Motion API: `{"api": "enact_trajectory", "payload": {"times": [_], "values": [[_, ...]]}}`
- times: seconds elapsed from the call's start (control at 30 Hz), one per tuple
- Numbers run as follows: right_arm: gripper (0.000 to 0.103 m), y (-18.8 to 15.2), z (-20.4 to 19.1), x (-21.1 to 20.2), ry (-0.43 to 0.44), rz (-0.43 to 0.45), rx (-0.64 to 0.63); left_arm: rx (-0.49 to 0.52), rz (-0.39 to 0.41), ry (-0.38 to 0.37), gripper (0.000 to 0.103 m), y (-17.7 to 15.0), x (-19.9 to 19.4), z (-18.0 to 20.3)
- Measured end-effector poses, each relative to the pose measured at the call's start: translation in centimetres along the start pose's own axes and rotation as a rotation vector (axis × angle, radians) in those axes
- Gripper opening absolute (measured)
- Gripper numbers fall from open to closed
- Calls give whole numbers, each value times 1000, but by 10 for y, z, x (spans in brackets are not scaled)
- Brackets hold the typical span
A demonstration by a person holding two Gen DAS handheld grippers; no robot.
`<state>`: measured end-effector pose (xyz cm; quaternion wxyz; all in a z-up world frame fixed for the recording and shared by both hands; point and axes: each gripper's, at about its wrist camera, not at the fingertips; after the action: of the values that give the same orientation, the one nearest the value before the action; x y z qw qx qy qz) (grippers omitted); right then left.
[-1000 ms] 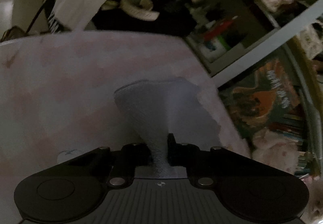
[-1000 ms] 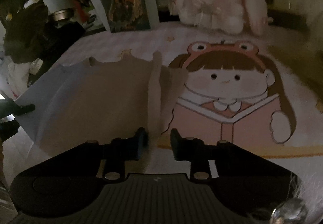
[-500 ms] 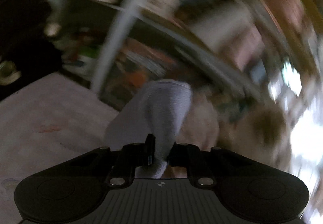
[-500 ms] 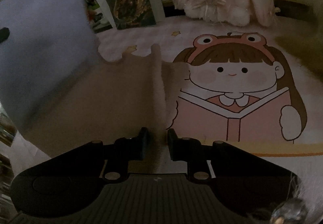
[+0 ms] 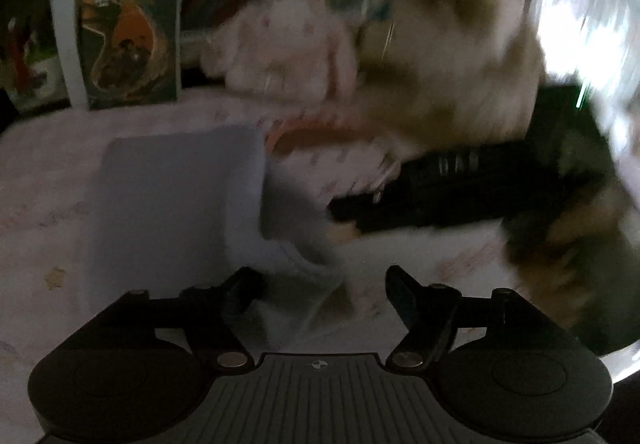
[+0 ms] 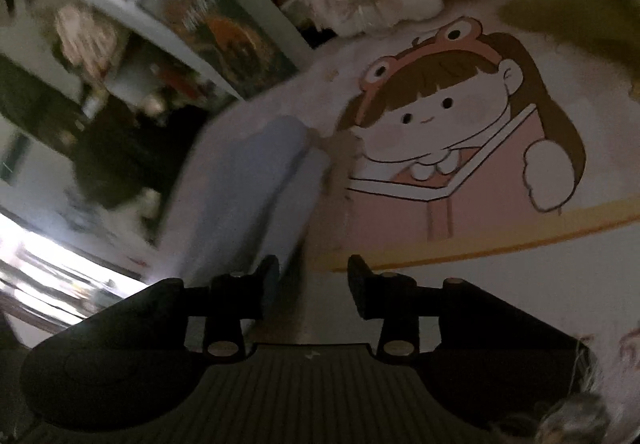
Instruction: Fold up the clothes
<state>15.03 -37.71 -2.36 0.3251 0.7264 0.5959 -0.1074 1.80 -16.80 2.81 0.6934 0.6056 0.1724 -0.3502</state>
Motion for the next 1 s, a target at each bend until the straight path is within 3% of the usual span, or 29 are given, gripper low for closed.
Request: {"api": "enact_trajectory", "payload": {"times": [0.07,0.2,0.3,0.47,0.53,0.57,0.63,0.67,0.73,0.8,0.83,0.9,0.93,1.0], "values": [[60,3,-1,-3,68,-17,40,-104,74,-23,74,6,-21,-19],[69,5,-11,5,167,-80,81,-263,163,60,73,6,-47,-60],[74,5,-20,27,144,-143,96,-249,144,163,69,-1,-46,-70],[74,12,-38,61,88,-151,48,-138,61,206,56,-15,-27,-59],[66,16,-46,74,13,-136,1,-81,30,221,55,-19,-21,-51],[46,16,-52,78,-20,-130,-48,-52,14,228,55,-21,-17,-47],[28,14,-67,78,-49,-110,-168,-38,15,230,55,-23,-19,-45],[22,12,-74,70,-10,-83,-240,-42,22,226,55,-22,-21,-46],[19,8,-87,50,112,-19,-373,-64,38,209,55,-24,-24,-51],[18,7,-88,40,167,7,-440,-96,39,194,56,-24,-22,-56],[18,9,-85,41,137,5,-445,-109,27,194,56,-24,-18,-58],[22,15,-69,61,-46,-44,-388,-120,8,182,56,-26,-11,-57],[31,18,-60,72,-145,-72,-354,-113,2,179,57,-27,-9,-55],[34,22,-48,71,-141,-60,-281,-97,-2,177,57,-26,-12,-52]]}}
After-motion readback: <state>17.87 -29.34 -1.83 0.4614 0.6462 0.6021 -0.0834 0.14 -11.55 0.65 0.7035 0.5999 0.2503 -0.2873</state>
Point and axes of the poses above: each gripper's, at about its wrist camera, not at the fingertips, and x roughly the way its jaws point, z to its right, y to its top, and after that the axes turned 3 degrees about x, right-handed
